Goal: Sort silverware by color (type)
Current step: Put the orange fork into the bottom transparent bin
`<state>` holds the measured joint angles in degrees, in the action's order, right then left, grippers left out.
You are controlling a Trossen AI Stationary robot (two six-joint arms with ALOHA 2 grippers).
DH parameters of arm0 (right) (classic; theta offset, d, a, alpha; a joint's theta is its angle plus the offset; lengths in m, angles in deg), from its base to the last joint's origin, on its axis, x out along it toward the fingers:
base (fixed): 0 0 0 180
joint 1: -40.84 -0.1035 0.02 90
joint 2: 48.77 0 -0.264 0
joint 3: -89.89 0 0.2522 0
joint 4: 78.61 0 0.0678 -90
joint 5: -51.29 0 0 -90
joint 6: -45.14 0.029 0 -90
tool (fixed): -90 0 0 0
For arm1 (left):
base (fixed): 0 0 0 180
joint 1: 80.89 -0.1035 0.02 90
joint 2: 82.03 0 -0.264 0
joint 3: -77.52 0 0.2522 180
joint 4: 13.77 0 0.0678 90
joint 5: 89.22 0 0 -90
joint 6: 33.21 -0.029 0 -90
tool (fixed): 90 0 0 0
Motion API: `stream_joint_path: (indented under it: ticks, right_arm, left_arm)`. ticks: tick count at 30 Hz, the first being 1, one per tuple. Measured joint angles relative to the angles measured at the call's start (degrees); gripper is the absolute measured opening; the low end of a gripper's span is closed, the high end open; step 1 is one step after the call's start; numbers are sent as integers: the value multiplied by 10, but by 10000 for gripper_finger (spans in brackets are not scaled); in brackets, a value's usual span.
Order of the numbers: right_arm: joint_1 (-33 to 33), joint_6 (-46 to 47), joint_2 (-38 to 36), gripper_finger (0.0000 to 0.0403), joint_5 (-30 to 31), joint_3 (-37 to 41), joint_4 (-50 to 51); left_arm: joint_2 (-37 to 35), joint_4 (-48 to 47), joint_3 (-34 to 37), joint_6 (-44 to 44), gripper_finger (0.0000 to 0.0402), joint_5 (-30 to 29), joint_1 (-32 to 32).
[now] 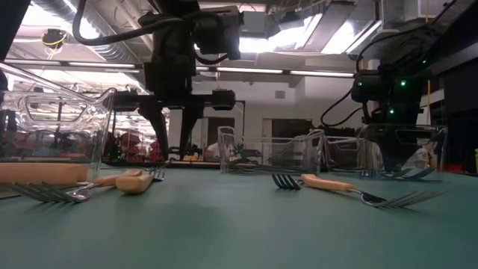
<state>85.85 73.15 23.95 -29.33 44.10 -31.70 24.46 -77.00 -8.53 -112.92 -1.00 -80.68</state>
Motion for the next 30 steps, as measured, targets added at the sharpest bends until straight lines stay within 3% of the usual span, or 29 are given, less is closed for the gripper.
stream_joint_path:
  ticks: [7,18,26,30]
  right_arm:
    - [0,0,-42,72,-2,0,16]
    - [0,2,-155,72,-39,0,37]
    - [-4,2,-219,72,-104,0,-6]
    - [-41,5,-237,72,-101,0,-46]
  left_arm:
    - [0,-11,0,0,89,67,0]
    - [0,-10,0,0,89,70,2]
    - [0,-5,10,-19,89,71,2]
    - [0,1,40,-20,89,70,4]
